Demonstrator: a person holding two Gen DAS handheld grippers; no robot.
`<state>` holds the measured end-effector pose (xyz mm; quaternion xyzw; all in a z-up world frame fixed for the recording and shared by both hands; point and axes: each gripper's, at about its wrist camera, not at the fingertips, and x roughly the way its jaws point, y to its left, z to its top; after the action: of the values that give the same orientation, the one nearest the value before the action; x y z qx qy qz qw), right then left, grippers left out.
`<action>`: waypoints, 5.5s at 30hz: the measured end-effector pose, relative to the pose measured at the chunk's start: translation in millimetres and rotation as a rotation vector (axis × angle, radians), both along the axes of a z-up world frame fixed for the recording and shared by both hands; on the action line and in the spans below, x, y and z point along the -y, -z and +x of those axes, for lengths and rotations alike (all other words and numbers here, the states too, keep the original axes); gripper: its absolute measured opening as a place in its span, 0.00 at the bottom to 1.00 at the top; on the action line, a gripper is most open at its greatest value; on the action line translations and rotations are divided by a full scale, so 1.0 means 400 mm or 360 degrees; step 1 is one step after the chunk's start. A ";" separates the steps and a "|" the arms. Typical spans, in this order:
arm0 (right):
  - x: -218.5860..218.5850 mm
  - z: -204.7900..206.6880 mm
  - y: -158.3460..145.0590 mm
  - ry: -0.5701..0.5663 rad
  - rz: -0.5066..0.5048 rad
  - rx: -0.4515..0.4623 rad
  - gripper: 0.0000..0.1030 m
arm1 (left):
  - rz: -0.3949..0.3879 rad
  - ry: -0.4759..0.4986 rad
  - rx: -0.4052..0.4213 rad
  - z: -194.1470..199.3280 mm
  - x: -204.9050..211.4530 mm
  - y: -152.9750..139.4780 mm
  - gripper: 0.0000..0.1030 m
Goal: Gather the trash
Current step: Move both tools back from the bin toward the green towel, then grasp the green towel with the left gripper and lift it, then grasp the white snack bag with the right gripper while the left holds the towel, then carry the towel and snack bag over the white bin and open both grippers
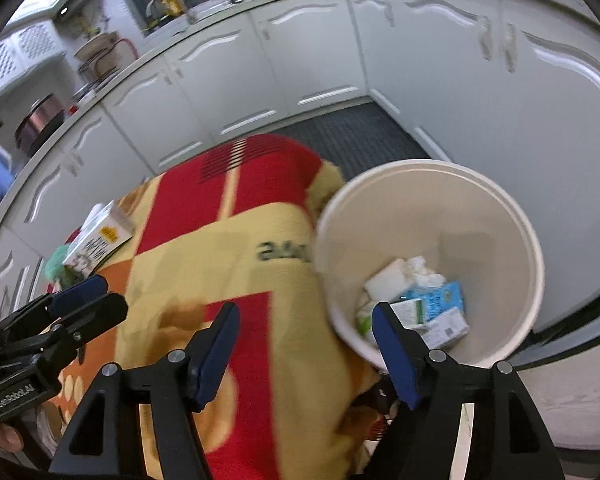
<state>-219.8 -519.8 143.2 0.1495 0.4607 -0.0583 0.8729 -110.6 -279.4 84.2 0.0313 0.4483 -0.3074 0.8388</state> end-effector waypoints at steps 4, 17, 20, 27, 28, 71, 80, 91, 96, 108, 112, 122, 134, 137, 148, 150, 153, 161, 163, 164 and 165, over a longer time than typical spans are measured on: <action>-0.075 0.033 0.009 -0.0107 0.0005 -0.0018 0.64 | 0.0005 -0.0108 -0.0007 0.008 -0.114 -0.010 0.59; -0.270 0.109 0.036 -0.0373 -0.0008 -0.0060 0.64 | -0.0031 -0.0570 -0.0091 0.099 -0.465 0.006 0.60; -0.296 0.128 0.038 -0.0404 -0.0013 -0.0064 0.64 | -0.0120 -0.0628 -0.0132 0.139 -0.496 0.002 0.60; -0.337 0.180 0.043 -0.0453 0.0003 -0.0072 0.66 | -0.0250 -0.0785 -0.0253 0.254 -0.534 0.030 0.61; -0.340 0.186 0.043 -0.0457 0.0000 -0.0072 0.66 | -0.0267 -0.0797 -0.0275 0.270 -0.531 0.038 0.63; -0.759 0.329 0.105 -0.0607 0.0296 -0.0187 0.84 | -0.0217 -0.0827 -0.0117 0.074 -0.829 -0.032 0.30; -0.866 0.364 0.152 -0.0659 -0.0002 -0.0213 0.83 | -0.0211 -0.0825 -0.0139 0.045 -0.853 0.013 0.30; -0.764 0.217 0.088 -0.0920 -0.0056 -0.0076 0.60 | -0.0217 -0.0738 -0.0135 0.031 -0.794 0.020 0.30; -0.654 0.131 0.055 -0.0881 0.0012 -0.0018 0.60 | -0.0213 -0.0662 -0.0154 0.017 -0.731 0.025 0.30; -0.452 0.041 0.000 -0.0621 -0.0034 0.0074 0.60 | -0.0212 -0.0353 -0.0125 -0.030 -0.484 -0.012 0.30; -0.371 0.011 -0.012 -0.0524 -0.0052 0.0092 0.60 | -0.0212 -0.0260 -0.0110 -0.033 -0.395 -0.029 0.30; -0.183 -0.054 -0.028 -0.0291 -0.0044 0.0118 0.60 | -0.0187 -0.0066 -0.0092 -0.027 -0.184 -0.058 0.30; -0.008 -0.098 -0.045 -0.0076 -0.0051 0.0140 0.60 | -0.0152 0.0088 -0.0072 -0.005 0.022 -0.064 0.30; 0.024 -0.101 -0.045 -0.0037 -0.0055 0.0127 0.60 | -0.0148 0.0111 -0.0078 0.001 0.059 -0.058 0.30; 0.123 -0.107 -0.026 0.0090 -0.0055 0.0088 0.60 | -0.0135 0.0181 -0.0105 0.022 0.167 -0.034 0.30; 0.138 -0.109 -0.017 0.0110 -0.0049 0.0079 0.60 | -0.0142 0.0194 -0.0115 0.026 0.187 -0.030 0.30; 0.171 -0.108 -0.002 0.0145 -0.0033 0.0062 0.60 | -0.0151 0.0219 -0.0124 0.031 0.219 -0.025 0.30; 0.239 -0.096 0.042 0.0228 0.0009 0.0000 0.60 | -0.0131 0.0278 -0.0151 0.043 0.314 0.004 0.30; 0.252 -0.093 0.052 0.0246 0.0013 -0.0015 0.60 | -0.0125 0.0287 -0.0162 0.046 0.338 0.013 0.30; 0.260 -0.092 0.058 0.0257 0.0016 -0.0024 0.60 | -0.0121 0.0291 -0.0166 0.049 0.347 0.019 0.30; 0.266 -0.091 0.063 0.0264 0.0019 -0.0030 0.60 | -0.0115 0.0296 -0.0168 0.050 0.359 0.024 0.30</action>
<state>-256.1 -626.4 118.1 0.1917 0.4552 -0.1290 0.8599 -90.5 -423.0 74.4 0.0264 0.4756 -0.4012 0.7824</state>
